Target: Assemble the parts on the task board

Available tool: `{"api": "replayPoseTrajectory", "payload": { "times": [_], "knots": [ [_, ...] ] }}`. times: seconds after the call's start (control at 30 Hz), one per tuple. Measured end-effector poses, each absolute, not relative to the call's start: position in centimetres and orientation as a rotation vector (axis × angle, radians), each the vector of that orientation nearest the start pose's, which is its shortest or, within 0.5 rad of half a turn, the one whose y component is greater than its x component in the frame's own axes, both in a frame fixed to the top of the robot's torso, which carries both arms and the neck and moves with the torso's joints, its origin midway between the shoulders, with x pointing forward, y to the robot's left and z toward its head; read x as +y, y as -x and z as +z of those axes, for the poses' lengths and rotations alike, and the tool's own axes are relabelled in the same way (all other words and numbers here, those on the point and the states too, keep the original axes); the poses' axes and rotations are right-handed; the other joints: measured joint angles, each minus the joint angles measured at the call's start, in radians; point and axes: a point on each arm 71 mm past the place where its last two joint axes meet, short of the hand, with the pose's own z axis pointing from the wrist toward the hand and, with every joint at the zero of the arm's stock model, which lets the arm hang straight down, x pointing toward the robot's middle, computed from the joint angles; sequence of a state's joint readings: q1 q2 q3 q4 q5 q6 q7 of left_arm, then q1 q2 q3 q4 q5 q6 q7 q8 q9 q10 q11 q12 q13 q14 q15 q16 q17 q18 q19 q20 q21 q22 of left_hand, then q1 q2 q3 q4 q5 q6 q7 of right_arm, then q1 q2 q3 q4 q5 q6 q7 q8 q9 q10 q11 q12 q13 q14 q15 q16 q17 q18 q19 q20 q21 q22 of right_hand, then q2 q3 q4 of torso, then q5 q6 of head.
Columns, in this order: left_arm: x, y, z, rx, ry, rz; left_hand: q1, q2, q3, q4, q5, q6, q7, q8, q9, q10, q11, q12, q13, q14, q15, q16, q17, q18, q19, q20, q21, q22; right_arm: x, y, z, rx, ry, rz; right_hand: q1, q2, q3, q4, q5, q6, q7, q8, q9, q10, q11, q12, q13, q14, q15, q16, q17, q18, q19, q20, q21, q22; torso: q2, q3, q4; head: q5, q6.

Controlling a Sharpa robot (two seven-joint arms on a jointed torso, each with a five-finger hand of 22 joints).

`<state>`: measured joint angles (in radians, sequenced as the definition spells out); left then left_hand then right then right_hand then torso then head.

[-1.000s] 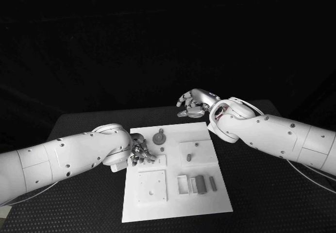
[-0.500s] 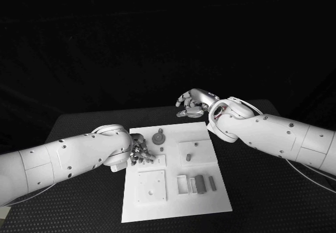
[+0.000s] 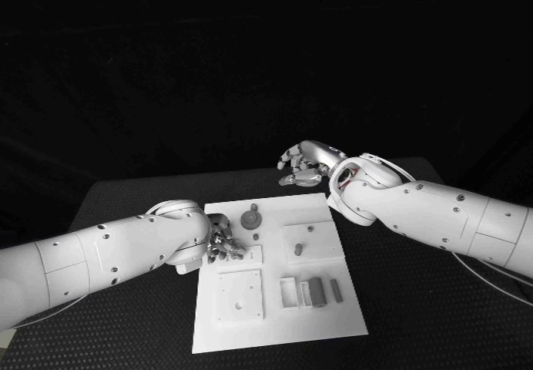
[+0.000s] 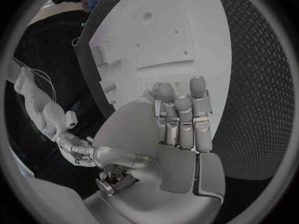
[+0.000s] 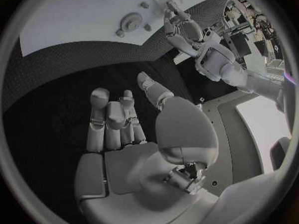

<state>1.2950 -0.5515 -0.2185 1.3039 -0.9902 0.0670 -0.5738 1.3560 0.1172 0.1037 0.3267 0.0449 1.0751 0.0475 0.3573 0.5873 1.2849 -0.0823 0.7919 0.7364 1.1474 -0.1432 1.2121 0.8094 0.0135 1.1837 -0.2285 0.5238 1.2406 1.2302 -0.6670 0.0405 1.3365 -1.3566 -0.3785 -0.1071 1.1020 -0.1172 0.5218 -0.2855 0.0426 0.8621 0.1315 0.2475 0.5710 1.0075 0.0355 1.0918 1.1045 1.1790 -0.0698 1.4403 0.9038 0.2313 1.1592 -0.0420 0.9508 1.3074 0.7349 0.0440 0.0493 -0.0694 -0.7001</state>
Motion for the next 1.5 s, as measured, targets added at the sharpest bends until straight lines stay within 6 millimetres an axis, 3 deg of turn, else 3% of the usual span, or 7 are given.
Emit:
{"api": "replayPoseTrajectory", "payload": {
  "times": [0.47,0.9,1.03,1.07,1.13,1.17,1.5],
  "knots": [
    [14.05,-50.29,-25.05,2.362,0.138,-0.316,-0.013,-0.002,0.000,0.000,0.002,0.006,-0.006,0.000,0.103,0.006,-0.002,0.005,0.001,0.006,-0.006,0.004,-0.005,0.000,0.007,-0.004,0.000,0.002,-16.79,-53.41,-14.77,1.540,-0.004,0.700,0.000,0.000,-0.003,-0.003,0.000,-0.003,-0.001,0.000,0.000,0.000,0.000,-0.001,-0.001,0.000,0.000,0.000,0.000,0.000,-0.002,0.002,0.000,0.000,0.000,0.0001,0.0003,-0.002,0.001],
    [13.96,-50.24,-25.16,2.358,0.133,-0.317,-0.016,0.001,0.000,0.000,0.001,0.007,-0.007,0.000,0.350,0.008,-0.011,0.005,0.001,0.009,-0.009,0.012,-0.011,0.000,0.008,-0.007,0.000,0.005,-16.80,-53.41,-14.78,1.541,-0.004,0.700,0.000,0.000,-0.003,-0.003,0.000,-0.003,-0.001,0.000,0.001,0.000,0.000,-0.001,-0.002,0.000,0.000,0.000,0.000,0.000,-0.002,0.002,0.000,0.000,0.000,-0.0003,0.0006,-0.003,0.003],
    [13.96,-50.25,-25.16,2.353,0.133,-0.317,-0.016,0.001,0.000,0.000,0.000,0.009,-0.009,0.015,0.361,0.010,-0.012,0.005,0.001,0.011,-0.011,0.012,-0.012,0.000,0.008,-0.010,0.000,0.006,-16.80,-53.41,-14.79,1.542,-0.004,0.700,0.000,0.000,-0.003,-0.003,0.000,-0.001,0.001,0.000,0.001,0.000,0.000,0.003,-0.003,0.000,0.000,0.000,0.000,0.000,-0.003,0.003,0.000,0.000,0.000,-0.0004,0.0007,-0.003,0.002],
    [13.96,-50.26,-25.16,2.352,0.134,-0.317,-0.016,0.001,0.000,0.000,0.000,0.009,-0.009,0.039,0.361,0.010,-0.012,0.005,0.001,0.011,-0.011,0.012,-0.013,0.000,0.009,-0.010,0.000,0.006,-16.80,-53.41,-14.79,1.542,-0.004,0.700,0.000,0.000,-0.003,-0.003,0.000,-0.001,0.001,0.000,0.001,0.000,0.000,0.003,-0.003,0.000,0.000,0.000,0.000,0.000,-0.003,0.003,0.000,0.000,0.000,-0.0005,0.0008,-0.003,0.002],
    [13.99,-50.28,-25.17,2.348,0.135,-0.316,-0.017,0.005,0.000,0.000,0.000,0.034,-0.033,0.139,0.370,0.025,-0.027,0.006,0.001,0.023,-0.023,0.014,-0.015,0.000,0.015,-0.016,0.000,0.006,-16.80,-53.41,-14.79,1.543,-0.004,0.701,0.000,0.000,-0.003,-0.003,0.000,-0.001,0.001,0.000,0.001,0.000,0.000,0.003,-0.003,0.000,0.000,0.000,0.000,0.000,-0.003,0.003,0.000,0.000,0.000,-0.0006,0.0008,-0.003,0.002],
    [14.12,-50.35,-25.16,2.344,0.138,-0.313,0.000,0.021,0.031,-0.029,0.007,0.077,-0.057,0.143,0.368,0.030,-0.038,0.010,0.000,0.023,-0.034,0.016,-0.016,0.001,0.015,-0.024,0.000,0.007,-16.80,-53.41,-14.79,1.543,-0.004,0.701,0.000,0.000,-0.003,-0.003,0.000,-0.001,0.001,0.000,0.001,0.000,0.000,0.003,-0.003,0.000,0.000,0.000,0.000,0.000,-0.003,0.003,-0.001,0.000,0.000,-0.0006,0.0009,-0.003,0.002],
    [14.06,-50.37,-25.15,2.331,0.141,-0.314,0.007,0.014,0.027,-0.033,0.008,0.078,-0.059,0.138,0.364,0.030,-0.038,0.010,0.000,0.021,-0.036,0.022,-0.024,0.001,0.011,-0.020,0.000,0.010,-16.77,-53.42,-14.81,1.544,-0.003,0.701,0.000,0.000,-0.003,-0.003,0.000,-0.001,0.001,0.000,0.000,0.000,0.000,0.003,-0.004,0.000,0.000,0.000,0.000,0.000,-0.003,0.003,-0.004,0.000,0.000,-0.0004,0.0006,-0.003,0.005]
  ]
}}
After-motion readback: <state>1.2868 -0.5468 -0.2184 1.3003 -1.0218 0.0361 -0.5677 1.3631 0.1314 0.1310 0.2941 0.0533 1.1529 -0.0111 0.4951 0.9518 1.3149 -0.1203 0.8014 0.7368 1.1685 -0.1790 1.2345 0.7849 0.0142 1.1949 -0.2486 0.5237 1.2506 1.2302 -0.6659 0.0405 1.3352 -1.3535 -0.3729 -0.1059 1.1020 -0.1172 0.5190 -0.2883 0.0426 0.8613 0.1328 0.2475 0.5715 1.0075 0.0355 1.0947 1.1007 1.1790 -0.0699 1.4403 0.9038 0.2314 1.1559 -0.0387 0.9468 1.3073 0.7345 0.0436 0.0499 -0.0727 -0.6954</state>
